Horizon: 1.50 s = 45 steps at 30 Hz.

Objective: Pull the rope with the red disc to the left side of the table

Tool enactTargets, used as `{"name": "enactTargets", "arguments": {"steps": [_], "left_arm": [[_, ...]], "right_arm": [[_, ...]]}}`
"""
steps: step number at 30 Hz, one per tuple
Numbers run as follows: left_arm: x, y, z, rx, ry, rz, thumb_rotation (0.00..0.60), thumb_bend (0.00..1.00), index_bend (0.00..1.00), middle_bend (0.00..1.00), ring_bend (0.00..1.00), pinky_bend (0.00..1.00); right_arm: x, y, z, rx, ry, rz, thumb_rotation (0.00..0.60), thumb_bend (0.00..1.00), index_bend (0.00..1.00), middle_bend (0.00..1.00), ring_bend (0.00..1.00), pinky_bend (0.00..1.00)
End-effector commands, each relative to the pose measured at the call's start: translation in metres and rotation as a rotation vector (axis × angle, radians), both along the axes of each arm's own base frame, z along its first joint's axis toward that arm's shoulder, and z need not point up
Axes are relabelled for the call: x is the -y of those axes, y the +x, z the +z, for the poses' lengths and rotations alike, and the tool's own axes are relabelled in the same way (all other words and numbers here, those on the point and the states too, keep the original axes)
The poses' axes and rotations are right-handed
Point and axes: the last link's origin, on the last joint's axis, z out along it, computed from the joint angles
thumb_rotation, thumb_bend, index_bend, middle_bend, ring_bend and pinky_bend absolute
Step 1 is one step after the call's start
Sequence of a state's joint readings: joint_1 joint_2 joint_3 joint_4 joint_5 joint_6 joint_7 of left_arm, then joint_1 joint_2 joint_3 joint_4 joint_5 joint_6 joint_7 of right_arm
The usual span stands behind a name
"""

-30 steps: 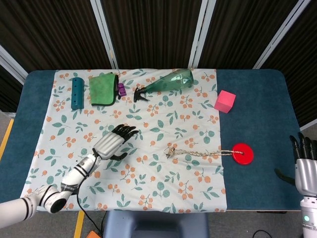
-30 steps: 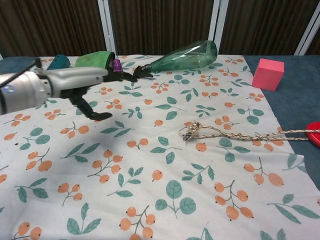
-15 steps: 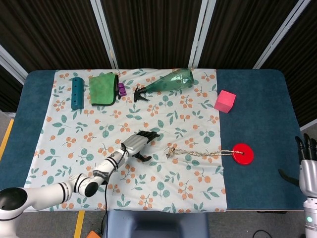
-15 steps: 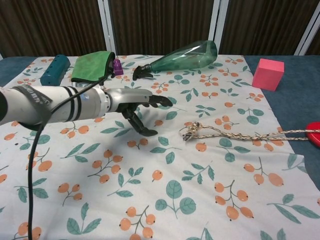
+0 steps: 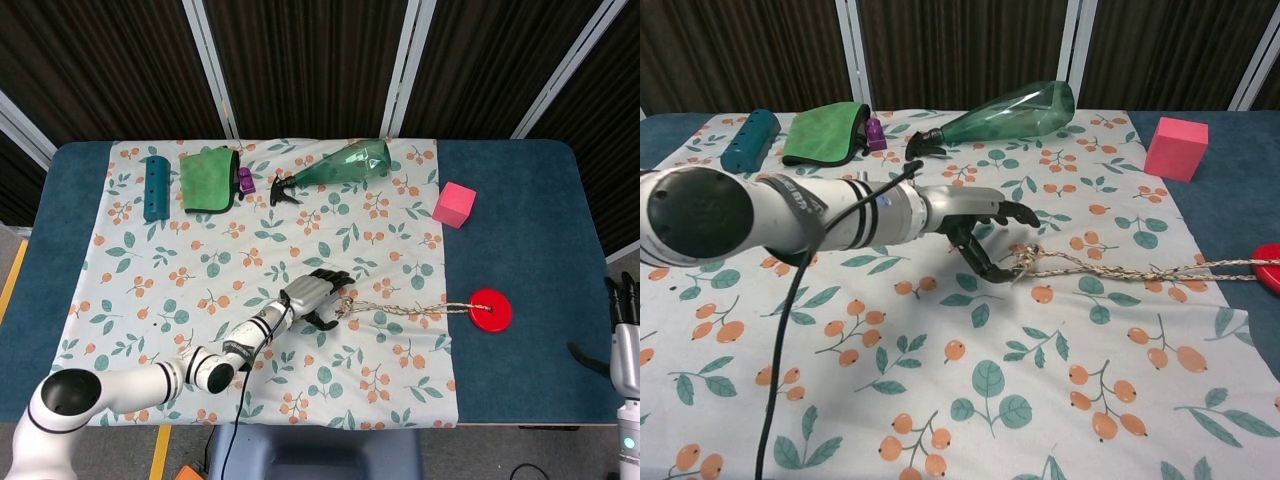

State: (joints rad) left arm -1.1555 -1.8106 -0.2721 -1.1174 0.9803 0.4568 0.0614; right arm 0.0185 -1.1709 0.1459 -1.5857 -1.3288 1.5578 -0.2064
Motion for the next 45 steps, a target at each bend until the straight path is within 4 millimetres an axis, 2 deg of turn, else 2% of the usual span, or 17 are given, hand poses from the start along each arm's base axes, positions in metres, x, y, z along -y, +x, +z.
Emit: {"name": "enactTargets", "arguments": {"steps": [1,7,10,18,24,26,29,35,37,39,42,45], "left_arm": [[0.001,0.004,-0.009,-0.010,-0.001,0.001,0.511,0.37,0.18,0.00,0.00,0.00],[-0.001,0.010,-0.012,0.007,0.006,0.011,0.509,0.39,0.32,0.00,0.00,0.00],[-0.002,0.011,-0.013,0.006,0.012,0.013,0.507,0.39,0.35,0.00,0.00,0.00],[-0.001,0.014,-0.018,0.016,-0.002,0.029,0.512,0.38,0.36,0.01,0.00,0.00],[0.000,0.019,-0.021,0.041,-0.029,0.059,0.545,0.39,0.37,0.02,0.00,0.00],[0.001,0.019,-0.023,0.038,-0.030,0.056,0.579,0.41,0.40,0.02,0.00,0.00],[0.002,0.022,-0.025,0.050,-0.032,0.062,0.600,0.44,0.44,0.03,0.00,0.00],[0.001,0.025,-0.025,0.079,-0.031,0.072,0.600,0.55,0.59,0.07,0.00,0.00],[0.001,0.024,-0.023,0.078,-0.028,0.071,0.600,0.60,0.67,0.09,0.00,0.00],[0.000,0.022,-0.020,0.076,-0.019,0.063,0.600,0.66,0.74,0.10,0.00,0.00],[-0.001,0.016,-0.004,0.086,0.026,0.039,0.600,0.76,0.83,0.13,0.00,0.00],[0.000,-0.002,0.028,0.094,0.101,0.017,0.600,0.78,0.84,0.14,0.00,0.00]], "right_arm": [[-0.001,-0.002,0.002,0.002,-0.009,-0.008,0.600,0.24,0.00,0.00,0.00,0.00],[-0.003,-0.008,0.007,0.007,-0.027,-0.023,0.600,0.24,0.00,0.00,0.00,0.00],[-0.003,-0.009,0.007,0.006,-0.025,-0.026,0.600,0.24,0.00,0.00,0.00,0.00],[-0.004,-0.013,0.006,0.008,-0.029,-0.041,0.600,0.24,0.00,0.00,0.00,0.00],[-0.004,-0.014,0.006,0.008,-0.027,-0.047,0.600,0.24,0.00,0.00,0.00,0.00],[-0.004,-0.015,0.006,0.008,-0.028,-0.050,0.600,0.24,0.00,0.00,0.00,0.00],[-0.005,-0.017,0.006,0.008,-0.031,-0.058,0.600,0.24,0.00,0.00,0.00,0.00],[-0.005,-0.018,0.006,0.006,-0.033,-0.065,0.600,0.24,0.00,0.00,0.00,0.00],[-0.004,-0.018,0.007,0.006,-0.034,-0.065,0.600,0.24,0.00,0.00,0.00,0.00],[-0.004,-0.017,0.007,0.007,-0.035,-0.064,0.600,0.24,0.00,0.00,0.00,0.00],[-0.004,-0.016,0.008,0.009,-0.039,-0.059,0.600,0.24,0.00,0.00,0.00,0.00],[-0.003,-0.015,0.009,0.005,-0.036,-0.059,0.600,0.24,0.00,0.00,0.00,0.00]]}}
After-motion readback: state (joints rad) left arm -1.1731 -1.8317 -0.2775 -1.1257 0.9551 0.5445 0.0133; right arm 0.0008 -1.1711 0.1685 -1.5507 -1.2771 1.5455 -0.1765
